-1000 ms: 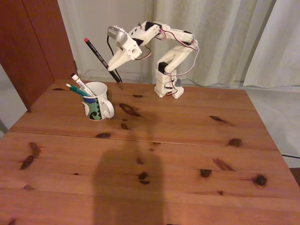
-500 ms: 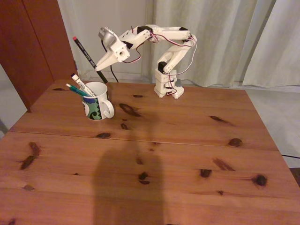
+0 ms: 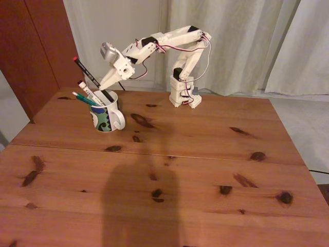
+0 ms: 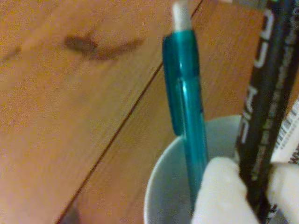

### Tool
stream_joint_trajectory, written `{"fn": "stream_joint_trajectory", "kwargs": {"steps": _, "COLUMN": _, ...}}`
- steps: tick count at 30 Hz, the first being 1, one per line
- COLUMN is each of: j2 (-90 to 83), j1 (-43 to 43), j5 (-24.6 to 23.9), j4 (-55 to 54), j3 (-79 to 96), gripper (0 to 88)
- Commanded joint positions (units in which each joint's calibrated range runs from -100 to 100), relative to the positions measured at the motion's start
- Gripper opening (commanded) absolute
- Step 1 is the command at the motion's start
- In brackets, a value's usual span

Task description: Clean up the desk and place the pens and markers into the cup

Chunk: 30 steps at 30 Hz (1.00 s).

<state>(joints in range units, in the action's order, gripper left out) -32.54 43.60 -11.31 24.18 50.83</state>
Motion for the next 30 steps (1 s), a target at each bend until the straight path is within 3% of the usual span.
{"fn": "stream_joint_trajectory", "kwargs": {"steps": 1, "j2": 0.97, "j1": -0.05, "j5": 2.3, "j4": -2.46, "j3": -0.42, "gripper": 1.0}}
{"fn": "stream_joint_trajectory", "kwargs": {"steps": 10, "j2": 4.04, "j1": 0.03, "j5": 2.93, "j4": -2.46, "j3": -0.51, "gripper": 1.4}}
{"fn": "stream_joint_trajectory", "kwargs": {"steps": 17, "j2": 3.95, "j1": -0.3, "j5": 2.98, "j4": -2.46, "j3": -0.42, "gripper": 13.7}}
{"fn": "stream_joint_trajectory", "kwargs": {"steps": 23, "j2": 2.96, "j1": -0.7, "j5": 2.93, "j4": -1.86, "j3": -0.33, "gripper": 15.3}}
{"fn": "stream_joint_trajectory", "kwargs": {"steps": 30, "j2": -6.97, "j1": -9.22, "j5": 2.4, "j4": -1.69, "j3": 6.61, "gripper": 15.2}}
